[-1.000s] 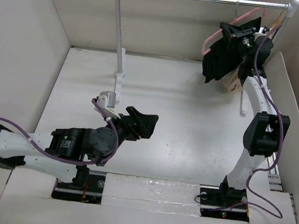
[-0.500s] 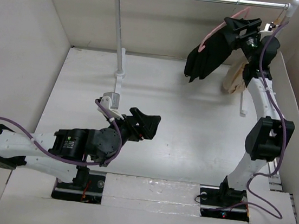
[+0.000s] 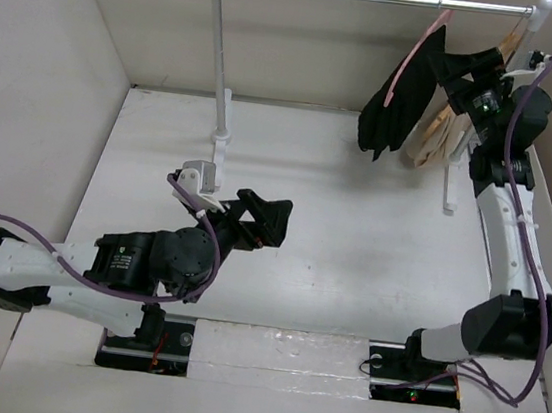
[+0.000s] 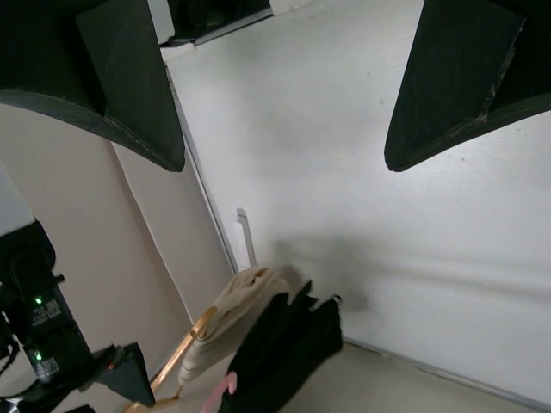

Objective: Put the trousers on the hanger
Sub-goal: Reset both arms

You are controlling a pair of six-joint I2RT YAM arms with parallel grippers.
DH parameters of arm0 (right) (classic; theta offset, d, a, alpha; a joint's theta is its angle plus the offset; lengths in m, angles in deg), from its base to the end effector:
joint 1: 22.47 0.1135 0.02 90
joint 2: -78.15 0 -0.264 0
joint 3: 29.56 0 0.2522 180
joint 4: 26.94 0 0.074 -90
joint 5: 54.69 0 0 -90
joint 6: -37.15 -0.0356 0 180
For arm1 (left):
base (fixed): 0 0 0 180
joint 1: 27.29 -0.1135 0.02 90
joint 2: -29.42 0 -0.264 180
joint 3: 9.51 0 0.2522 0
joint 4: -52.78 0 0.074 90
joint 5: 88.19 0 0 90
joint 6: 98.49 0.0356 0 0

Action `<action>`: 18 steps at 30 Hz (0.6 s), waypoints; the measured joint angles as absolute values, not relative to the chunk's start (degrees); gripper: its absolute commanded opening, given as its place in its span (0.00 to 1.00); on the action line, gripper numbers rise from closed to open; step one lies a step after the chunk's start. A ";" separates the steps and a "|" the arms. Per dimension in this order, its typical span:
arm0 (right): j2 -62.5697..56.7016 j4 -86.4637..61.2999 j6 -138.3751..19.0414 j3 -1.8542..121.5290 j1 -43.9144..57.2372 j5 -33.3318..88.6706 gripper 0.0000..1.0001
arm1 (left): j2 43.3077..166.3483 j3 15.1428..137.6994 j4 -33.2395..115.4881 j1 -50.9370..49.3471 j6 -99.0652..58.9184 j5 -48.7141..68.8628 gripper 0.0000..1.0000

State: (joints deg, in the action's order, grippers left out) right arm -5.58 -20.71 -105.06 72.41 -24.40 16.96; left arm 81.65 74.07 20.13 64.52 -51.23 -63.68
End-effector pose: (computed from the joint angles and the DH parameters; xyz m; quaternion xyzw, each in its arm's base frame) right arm 0.3363 -0.0001 0.4773 0.1723 0.6095 0.4168 0.6520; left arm 0.0272 -0.1634 0.4514 -0.0942 0.7042 -0.3929 0.5839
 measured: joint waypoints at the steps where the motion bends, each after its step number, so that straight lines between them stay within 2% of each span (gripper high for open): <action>1: -4.09 -19.59 -103.66 71.51 -24.29 17.40 1.00 | 82.41 75.36 20.02 64.52 -49.86 -64.42 0.99; 5: 4.46 -12.64 -95.48 66.77 -21.51 19.45 1.00 | 87.48 80.28 21.20 60.82 -43.52 -61.91 0.99; 8: 14.60 -7.42 -88.64 61.11 -16.51 21.88 1.00 | 92.14 81.77 21.39 47.49 -42.86 -47.94 0.99; 12: 33.94 1.00 -81.41 48.85 -10.78 24.57 1.00 | 94.89 73.48 22.86 34.35 -44.35 -35.81 0.99; 18: 59.71 20.78 -73.23 34.68 -8.44 28.90 1.00 | 88.01 65.37 19.69 29.24 -46.27 -28.08 0.99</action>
State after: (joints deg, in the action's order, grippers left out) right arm 59.71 20.78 -73.23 34.68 -8.44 28.90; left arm 88.01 65.37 19.69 29.24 -46.27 -28.08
